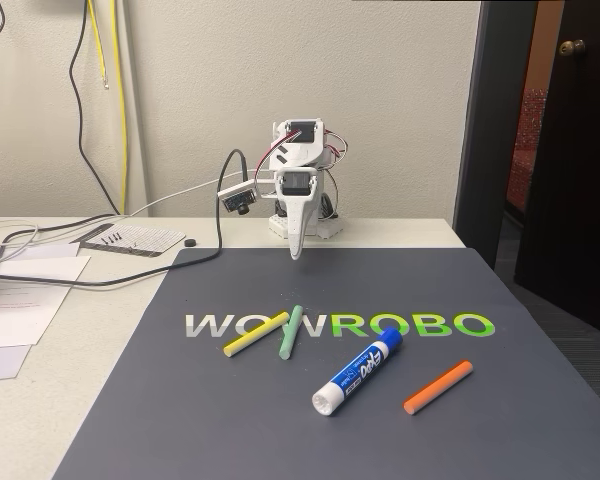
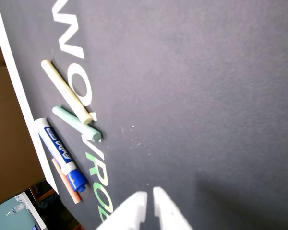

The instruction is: Pick up the blue marker.

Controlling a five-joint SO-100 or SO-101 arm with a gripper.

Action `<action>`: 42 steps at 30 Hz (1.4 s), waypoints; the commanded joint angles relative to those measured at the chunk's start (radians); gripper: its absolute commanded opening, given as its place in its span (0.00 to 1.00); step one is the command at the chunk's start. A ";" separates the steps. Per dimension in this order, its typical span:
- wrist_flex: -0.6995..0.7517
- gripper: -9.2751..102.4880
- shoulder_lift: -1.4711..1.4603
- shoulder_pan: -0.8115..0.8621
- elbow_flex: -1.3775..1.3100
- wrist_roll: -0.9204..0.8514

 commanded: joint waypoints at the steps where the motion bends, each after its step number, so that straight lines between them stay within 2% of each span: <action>1: 0.005 0.08 0.058 -0.006 -0.002 0.011; 30: 0.003 0.08 0.058 -0.014 -0.002 0.011; 35: -0.072 0.08 0.058 -0.026 -0.005 0.072; 42: -0.078 0.08 0.058 -0.011 -0.006 0.126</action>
